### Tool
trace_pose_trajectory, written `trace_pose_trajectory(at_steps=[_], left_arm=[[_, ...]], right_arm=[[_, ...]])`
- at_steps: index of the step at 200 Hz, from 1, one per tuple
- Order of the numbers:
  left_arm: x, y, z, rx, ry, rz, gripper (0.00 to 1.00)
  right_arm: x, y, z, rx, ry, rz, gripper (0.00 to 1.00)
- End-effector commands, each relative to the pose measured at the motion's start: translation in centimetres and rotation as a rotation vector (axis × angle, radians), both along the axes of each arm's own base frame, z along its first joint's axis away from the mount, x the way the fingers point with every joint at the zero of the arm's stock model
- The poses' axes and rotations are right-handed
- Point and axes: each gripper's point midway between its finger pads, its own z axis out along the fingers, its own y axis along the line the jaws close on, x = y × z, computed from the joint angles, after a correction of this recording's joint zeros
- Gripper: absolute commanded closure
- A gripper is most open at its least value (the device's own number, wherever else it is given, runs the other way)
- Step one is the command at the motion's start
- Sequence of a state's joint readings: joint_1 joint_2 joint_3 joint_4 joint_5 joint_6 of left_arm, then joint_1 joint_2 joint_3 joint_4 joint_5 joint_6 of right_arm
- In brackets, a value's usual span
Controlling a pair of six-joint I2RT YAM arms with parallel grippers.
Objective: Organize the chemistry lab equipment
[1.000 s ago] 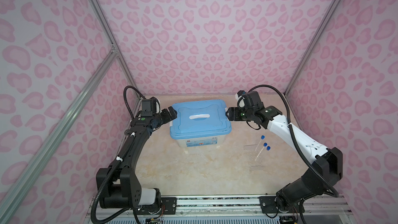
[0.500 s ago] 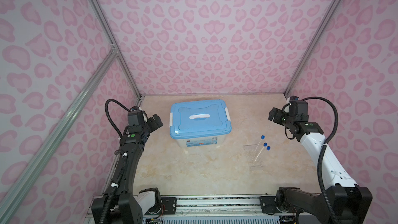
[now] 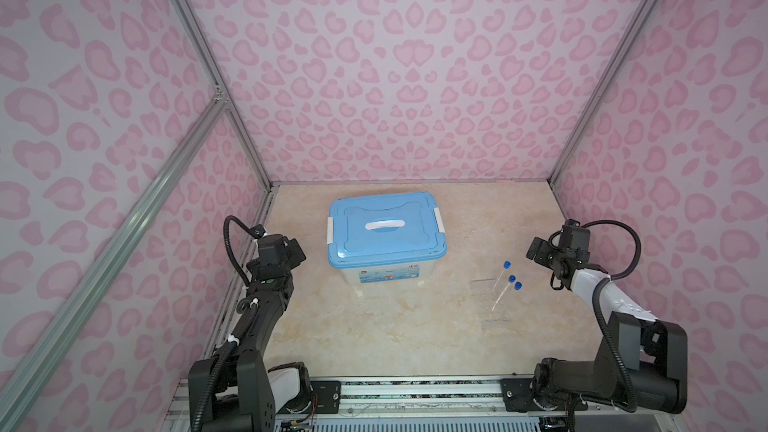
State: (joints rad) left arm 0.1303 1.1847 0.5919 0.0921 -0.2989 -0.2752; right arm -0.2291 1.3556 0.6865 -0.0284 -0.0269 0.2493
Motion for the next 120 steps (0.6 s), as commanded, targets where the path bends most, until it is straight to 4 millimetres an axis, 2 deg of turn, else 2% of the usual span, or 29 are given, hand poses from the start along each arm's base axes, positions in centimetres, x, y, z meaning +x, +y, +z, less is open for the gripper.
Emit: trace_pose_trajectory(at_steps=[1,15,35,76,91,111,120], left_arm=[[1.2,-0.4,1.6,0.084,-0.097,-0.033,0.02],[1.9,-1.9,1.7,0.096,-0.141,-0.108,0.00],[2.6,-2.9,1.1,0.088,-0.150,-0.169,0.01],[3.7,-5.6,-0.1,0.041,-0.229,-0.317,0.03],[4.0,-6.0,-1.1,0.034,-0.225,-0.332,0.04],[4.4,-6.0,-0.7,0.072,-0.251,-0.346,0.03],[4.7,-6.2,-1.2,0.067,-0.245,-0.366,0.02]], right_arm=[[2.5,0.0,1.9,-0.076,-0.187,0.022,0.04],[3.0,0.8,1.5,-0.123,-0.223,0.059,0.04],[3.6,1.7,1.0,-0.161,-0.253,0.086,0.04],[4.2,2.9,0.5,-0.153,-0.316,0.130,0.04],[4.5,3.8,0.6,-0.166,-0.314,0.169,0.04],[4.3,4.6,0.7,-0.196,-0.334,0.202,0.04],[4.3,5.0,0.8,-0.209,-0.341,0.211,0.04]])
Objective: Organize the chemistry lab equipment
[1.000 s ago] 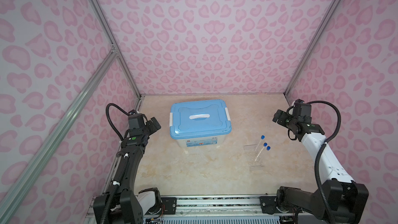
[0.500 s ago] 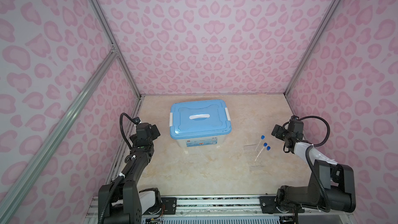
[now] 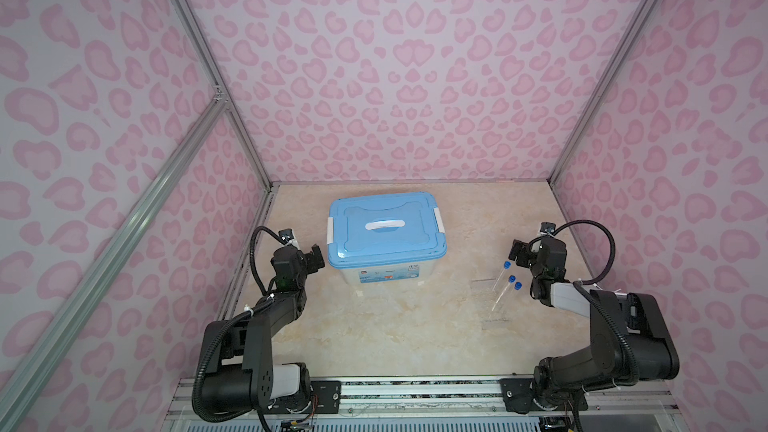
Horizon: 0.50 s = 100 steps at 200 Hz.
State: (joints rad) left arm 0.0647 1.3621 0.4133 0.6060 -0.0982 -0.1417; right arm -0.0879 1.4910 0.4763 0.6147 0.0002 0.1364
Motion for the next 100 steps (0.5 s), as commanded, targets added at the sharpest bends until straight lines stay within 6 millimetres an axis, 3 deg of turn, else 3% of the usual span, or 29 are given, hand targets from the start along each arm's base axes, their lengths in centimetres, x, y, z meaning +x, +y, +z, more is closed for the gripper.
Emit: trace_pose_trajectory(at_steps=[1,72,100], left_arm=[[1.5,-0.7,2.1,0.024,-0.118,-0.066,0.02],[1.4,-3.3,0.9,0.053,-0.135,-0.203,0.04],[1.3,-3.3,0.9,0.052,-0.149,-0.208,0.04]], right_arm=[[0.5,0.6,1.5,-0.055,-0.078,0.027,0.04],[-0.7,2.0,1.1,-0.109,-0.172,0.072,0.04],[-0.6,2.0,1.0,-0.110,-0.169,0.070,0.04]])
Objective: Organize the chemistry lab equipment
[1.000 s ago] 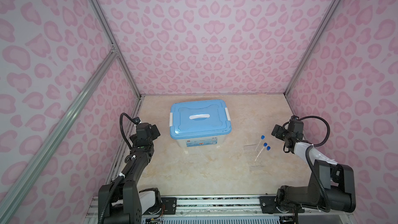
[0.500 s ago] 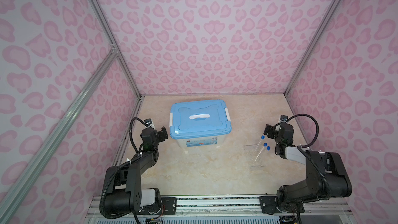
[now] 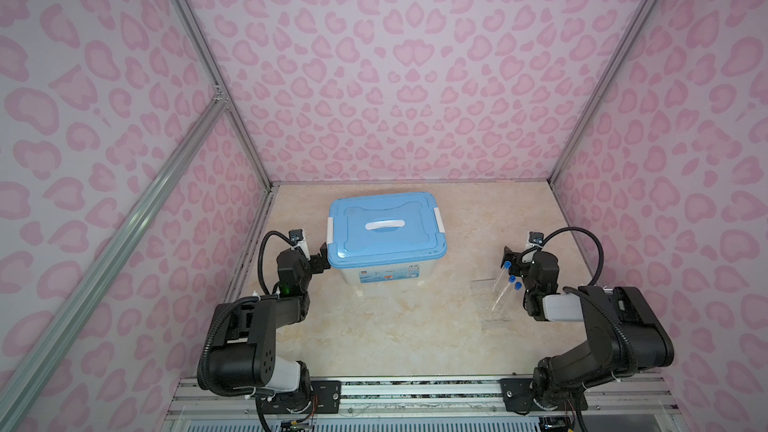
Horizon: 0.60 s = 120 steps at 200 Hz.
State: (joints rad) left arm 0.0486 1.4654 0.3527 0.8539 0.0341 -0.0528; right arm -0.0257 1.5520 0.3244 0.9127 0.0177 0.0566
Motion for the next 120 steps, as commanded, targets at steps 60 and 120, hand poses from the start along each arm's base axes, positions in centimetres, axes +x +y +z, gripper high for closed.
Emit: trace_pose_trajectory(at_steps=[60,120], left_arm=[[0.44,-0.55,1.50,0.008,-0.078,-0.044,0.03],[0.26,-0.48,1.62,0.014,-0.084,-0.035,0.03]], right_arm=[[0.94,0.04,2.40,-0.060,-0.072,-0.022,0.02],[0.98,0.17,2.33,-0.060,-0.067,-0.017,0.02]])
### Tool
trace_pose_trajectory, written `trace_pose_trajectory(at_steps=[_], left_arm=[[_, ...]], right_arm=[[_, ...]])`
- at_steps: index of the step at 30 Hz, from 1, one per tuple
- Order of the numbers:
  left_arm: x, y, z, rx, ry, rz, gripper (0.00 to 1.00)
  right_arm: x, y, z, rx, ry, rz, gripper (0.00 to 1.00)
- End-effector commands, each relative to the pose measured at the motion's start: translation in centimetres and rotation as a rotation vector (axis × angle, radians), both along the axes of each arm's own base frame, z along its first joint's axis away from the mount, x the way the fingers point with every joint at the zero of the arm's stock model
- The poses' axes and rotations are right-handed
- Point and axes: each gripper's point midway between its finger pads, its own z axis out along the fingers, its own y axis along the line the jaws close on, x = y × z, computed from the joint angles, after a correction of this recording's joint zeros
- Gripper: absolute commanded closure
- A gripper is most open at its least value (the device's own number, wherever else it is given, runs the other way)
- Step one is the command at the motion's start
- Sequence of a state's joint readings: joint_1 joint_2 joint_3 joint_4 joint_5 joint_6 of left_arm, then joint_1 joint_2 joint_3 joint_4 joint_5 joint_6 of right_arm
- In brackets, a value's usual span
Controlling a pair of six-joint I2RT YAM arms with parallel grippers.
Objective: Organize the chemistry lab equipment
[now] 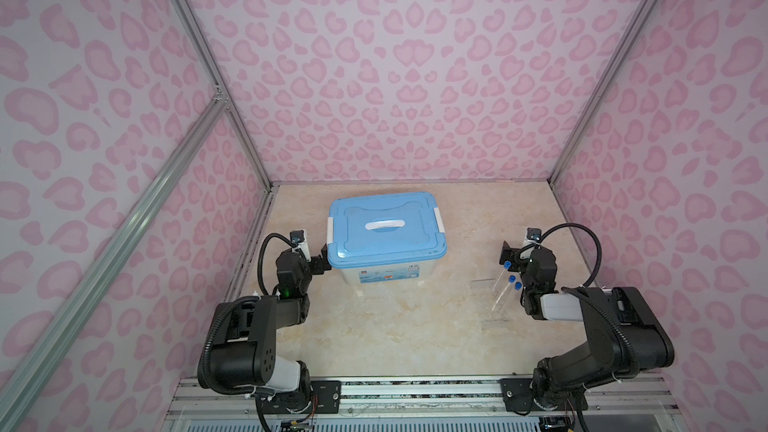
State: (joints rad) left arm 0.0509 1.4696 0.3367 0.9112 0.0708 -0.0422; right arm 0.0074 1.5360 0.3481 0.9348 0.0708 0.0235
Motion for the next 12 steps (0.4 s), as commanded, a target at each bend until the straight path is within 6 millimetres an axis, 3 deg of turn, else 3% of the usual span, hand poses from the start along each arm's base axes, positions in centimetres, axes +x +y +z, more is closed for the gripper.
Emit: trace_pose_trajectory(at_steps=[1,12], left_arm=[[0.26,0.03,1.08,0.012,-0.047,0.000,0.03],[0.34,0.12,1.06,0.014,-0.044,0.009,0.03]], right_arm=[[0.08,-0.22,0.29,-0.009,-0.011,-0.012,0.02],[0.09,-0.24,0.30,-0.009,-0.011,-0.013,0.02]])
